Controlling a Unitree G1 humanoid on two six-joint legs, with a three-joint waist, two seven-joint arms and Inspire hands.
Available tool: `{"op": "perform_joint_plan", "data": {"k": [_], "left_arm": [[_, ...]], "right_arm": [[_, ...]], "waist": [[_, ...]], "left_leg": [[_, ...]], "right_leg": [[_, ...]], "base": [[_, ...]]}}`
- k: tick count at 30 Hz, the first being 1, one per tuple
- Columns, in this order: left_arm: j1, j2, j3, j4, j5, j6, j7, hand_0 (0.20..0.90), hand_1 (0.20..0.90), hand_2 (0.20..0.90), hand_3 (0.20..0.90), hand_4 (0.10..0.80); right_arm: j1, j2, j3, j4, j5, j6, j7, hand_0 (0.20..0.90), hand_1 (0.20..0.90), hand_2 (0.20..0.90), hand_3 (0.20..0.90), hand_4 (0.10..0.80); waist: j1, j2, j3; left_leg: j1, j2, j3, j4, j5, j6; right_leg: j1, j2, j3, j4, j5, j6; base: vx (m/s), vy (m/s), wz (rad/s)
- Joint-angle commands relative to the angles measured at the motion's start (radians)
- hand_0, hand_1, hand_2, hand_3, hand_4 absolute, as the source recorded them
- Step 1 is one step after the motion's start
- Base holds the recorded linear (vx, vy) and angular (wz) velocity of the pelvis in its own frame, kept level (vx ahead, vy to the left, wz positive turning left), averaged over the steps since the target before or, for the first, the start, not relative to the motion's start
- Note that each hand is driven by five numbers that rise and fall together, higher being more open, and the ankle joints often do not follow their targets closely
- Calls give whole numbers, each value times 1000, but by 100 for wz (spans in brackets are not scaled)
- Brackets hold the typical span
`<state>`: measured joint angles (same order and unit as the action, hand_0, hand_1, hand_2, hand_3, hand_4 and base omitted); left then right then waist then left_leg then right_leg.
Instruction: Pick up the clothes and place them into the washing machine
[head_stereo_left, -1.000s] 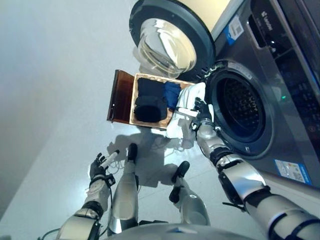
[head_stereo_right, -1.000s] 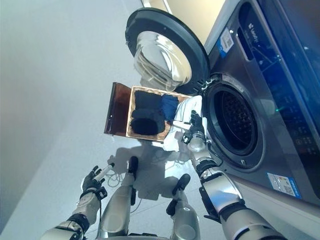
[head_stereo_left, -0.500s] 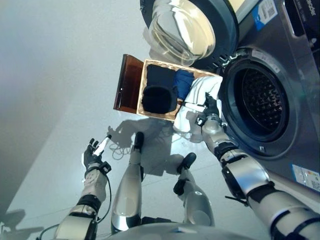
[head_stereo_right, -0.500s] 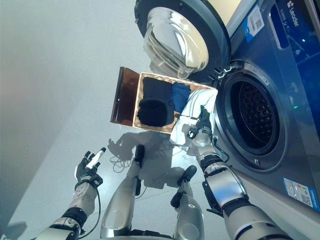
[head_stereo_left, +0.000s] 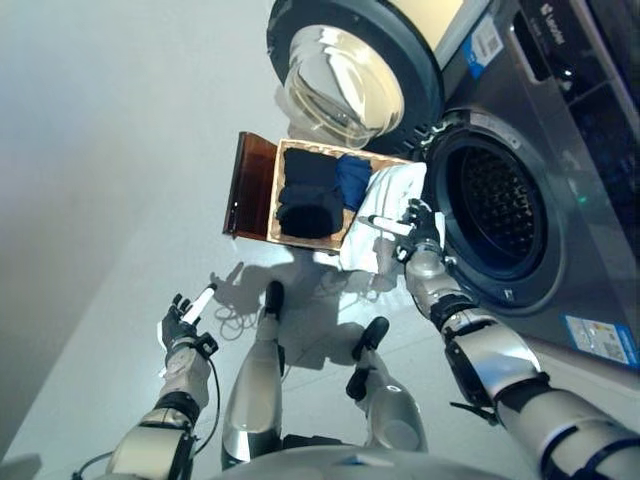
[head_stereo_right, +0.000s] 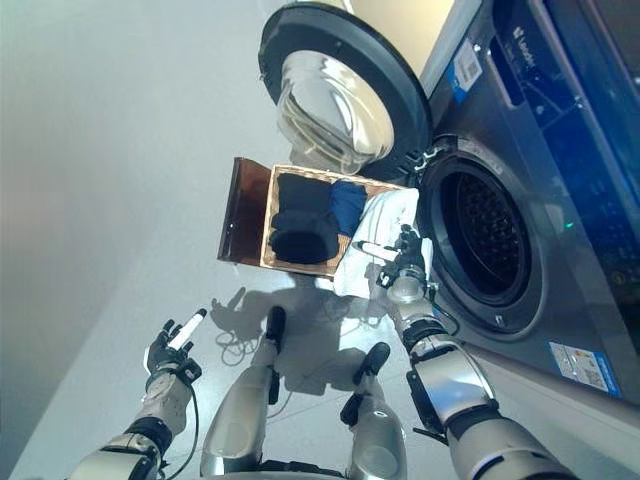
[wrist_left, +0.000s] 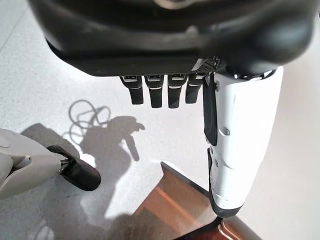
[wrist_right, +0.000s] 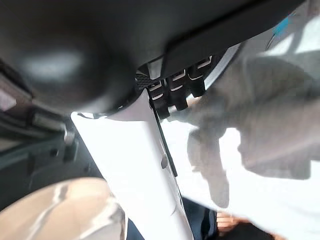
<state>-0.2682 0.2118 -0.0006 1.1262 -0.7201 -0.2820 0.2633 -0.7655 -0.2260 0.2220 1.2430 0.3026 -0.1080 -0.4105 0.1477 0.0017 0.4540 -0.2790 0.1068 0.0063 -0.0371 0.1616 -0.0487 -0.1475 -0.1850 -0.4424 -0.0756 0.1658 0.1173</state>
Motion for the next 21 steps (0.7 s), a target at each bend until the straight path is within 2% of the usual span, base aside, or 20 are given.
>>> {"op": "perform_joint_plan", "data": {"k": [1,9,21], "left_arm": [[3,58,0,80,36,-19,23,900,900,900,900,800],[-5,60,-8,86,34,-19,24,900,900,900,900,800],[2,42,-20,22,-5,-25,20,900,900,900,900,800]], "right_arm": [[-4,-38,-13,-16,-14,-41,-12,900,900,900,900,800],[7,-37,-17,-6,-11,-44,-22,900,900,900,900,800],[-8,-36,-8,-25,-10,-41,-24,900,900,900,900,800]], "waist": [[-1,-29,-75],[-11,-36,-86],[-11,-12,-48]], "left_leg": [[-13,-7,-24,5,-30,-67],[-12,-3,-19,22,-35,-67],[-27,-4,-19,9,-20,-69]], "right_leg": [[28,-91,27,116,-99,98],[33,-83,33,107,-97,96],[12,-80,38,115,-103,91]], "base": [[-1,-22,-10],[-2,-9,-4],[0,-1,0]]}}
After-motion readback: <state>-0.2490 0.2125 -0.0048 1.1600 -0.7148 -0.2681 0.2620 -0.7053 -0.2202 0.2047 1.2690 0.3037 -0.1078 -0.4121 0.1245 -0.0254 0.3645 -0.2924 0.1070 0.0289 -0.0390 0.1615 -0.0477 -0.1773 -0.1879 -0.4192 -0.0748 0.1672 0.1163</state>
